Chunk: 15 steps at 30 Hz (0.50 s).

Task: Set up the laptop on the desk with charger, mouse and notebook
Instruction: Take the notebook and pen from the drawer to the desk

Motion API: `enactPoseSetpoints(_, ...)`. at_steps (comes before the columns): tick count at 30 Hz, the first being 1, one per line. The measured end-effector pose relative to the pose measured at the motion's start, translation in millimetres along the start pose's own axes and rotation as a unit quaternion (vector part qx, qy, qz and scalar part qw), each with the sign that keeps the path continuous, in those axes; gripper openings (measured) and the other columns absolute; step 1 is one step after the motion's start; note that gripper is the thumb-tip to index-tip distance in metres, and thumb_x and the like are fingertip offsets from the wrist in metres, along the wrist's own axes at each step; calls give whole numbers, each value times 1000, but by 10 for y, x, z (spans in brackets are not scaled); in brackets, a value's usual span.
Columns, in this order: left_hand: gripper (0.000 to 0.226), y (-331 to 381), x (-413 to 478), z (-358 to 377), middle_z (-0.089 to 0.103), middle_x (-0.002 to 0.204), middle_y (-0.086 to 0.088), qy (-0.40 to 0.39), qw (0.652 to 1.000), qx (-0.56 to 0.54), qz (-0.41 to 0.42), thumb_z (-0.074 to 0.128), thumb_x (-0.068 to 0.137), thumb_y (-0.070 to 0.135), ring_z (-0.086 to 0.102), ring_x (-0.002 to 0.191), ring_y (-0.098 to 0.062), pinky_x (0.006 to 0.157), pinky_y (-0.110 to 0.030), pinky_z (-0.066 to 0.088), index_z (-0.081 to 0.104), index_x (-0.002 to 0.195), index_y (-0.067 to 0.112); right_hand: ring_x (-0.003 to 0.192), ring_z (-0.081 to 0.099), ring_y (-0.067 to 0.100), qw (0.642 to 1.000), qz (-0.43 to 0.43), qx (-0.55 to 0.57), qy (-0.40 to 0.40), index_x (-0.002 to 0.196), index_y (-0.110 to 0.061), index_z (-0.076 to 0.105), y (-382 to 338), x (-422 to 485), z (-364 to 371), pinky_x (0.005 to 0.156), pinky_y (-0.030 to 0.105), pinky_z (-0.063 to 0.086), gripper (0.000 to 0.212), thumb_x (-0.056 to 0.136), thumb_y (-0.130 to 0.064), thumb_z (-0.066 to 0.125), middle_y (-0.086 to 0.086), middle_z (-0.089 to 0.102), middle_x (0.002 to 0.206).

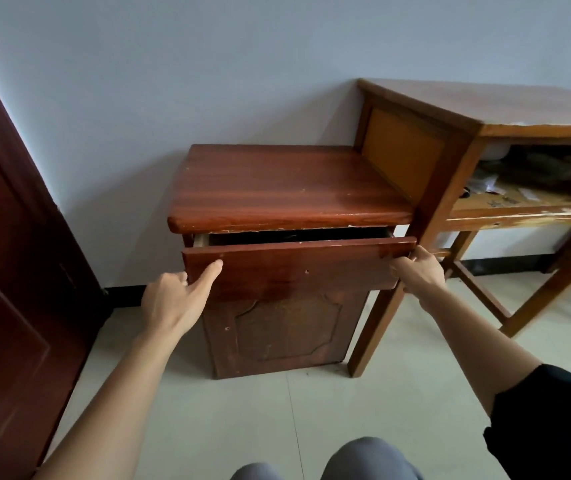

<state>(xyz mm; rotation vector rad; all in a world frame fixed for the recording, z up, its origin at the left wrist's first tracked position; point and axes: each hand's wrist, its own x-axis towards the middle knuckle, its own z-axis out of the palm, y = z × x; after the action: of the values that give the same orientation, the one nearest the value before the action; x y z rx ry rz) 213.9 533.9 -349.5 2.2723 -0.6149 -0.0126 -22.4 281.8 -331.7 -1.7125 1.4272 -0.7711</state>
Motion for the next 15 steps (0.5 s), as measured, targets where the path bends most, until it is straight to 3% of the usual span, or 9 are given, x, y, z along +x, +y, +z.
enactPoseSetpoints(1, 77, 10, -54, 22, 69, 93, -22, 13, 1000, -20, -9, 46, 85, 69, 60, 86, -37, 71, -36, 40, 54, 63, -5, 93, 61, 27, 1000, 3, 1, 0, 108, -23, 61, 16, -31, -20, 88, 49, 55, 28, 81, -29, 60, 2, 64, 96)
enactPoseSetpoints(4, 84, 39, -250, 44, 60, 61, -15, 68, 991, -90, -65, 34, 89, 69, 56, 66, -32, 65, -36, 43, 55, 59, -6, 95, 60, 27, 1000, 4, 19, 18, 115, -22, 63, 71, -183, -39, 89, 48, 55, 34, 82, -30, 59, 2, 64, 102)
enactPoseSetpoints(9, 81, -79, -503, 203, 64, 63, -15, 126, 969, -173, -120, 27, 94, 63, 60, 64, -30, 63, -33, 44, 63, 59, 0, 102, 61, 28, 998, 39, 34, 46, 124, -20, 58, 206, -428, 1, 91, 48, 55, 44, 82, -31, 57, 3, 64, 112)
enactPoseSetpoints(12, 78, -182, -600, 342, 68, 74, -14, 130, 967, -183, -118, 22, 92, 67, 64, 77, -31, 67, -32, 44, 74, 88, 10, 106, 58, 27, 995, 70, 60, 39, 129, -18, 52, 295, -469, 56, 93, 48, 53, 47, 84, -28, 57, 4, 60, 117)
enactPoseSetpoints(15, 77, -249, -676, 453, 71, 90, -11, 113, 958, -219, -149, 18, 89, 72, 65, 89, -31, 75, -34, 46, 67, 119, 21, 105, 54, 25, 990, 109, 88, 28, 130, -16, 47, 320, -481, 112, 95, 46, 52, 48, 83, -16, 54, 3, 57, 114)
